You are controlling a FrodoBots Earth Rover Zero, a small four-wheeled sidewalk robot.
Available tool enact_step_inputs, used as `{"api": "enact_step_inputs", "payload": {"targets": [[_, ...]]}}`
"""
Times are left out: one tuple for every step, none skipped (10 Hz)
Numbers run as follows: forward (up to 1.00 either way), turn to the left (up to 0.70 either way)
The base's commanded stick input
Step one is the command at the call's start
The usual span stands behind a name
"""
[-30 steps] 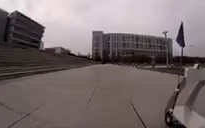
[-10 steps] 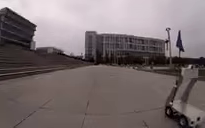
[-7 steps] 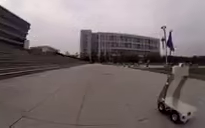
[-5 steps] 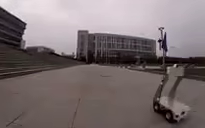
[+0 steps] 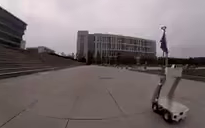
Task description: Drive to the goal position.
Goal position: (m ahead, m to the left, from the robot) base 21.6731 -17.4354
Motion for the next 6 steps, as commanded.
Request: {"api": "enact_step_inputs", "payload": {"targets": [[1.00,0.00],[1.00,0.00],[1.00,0.00],[1.00,0.00],[1.00,0.00],[1.00,0.00]]}}
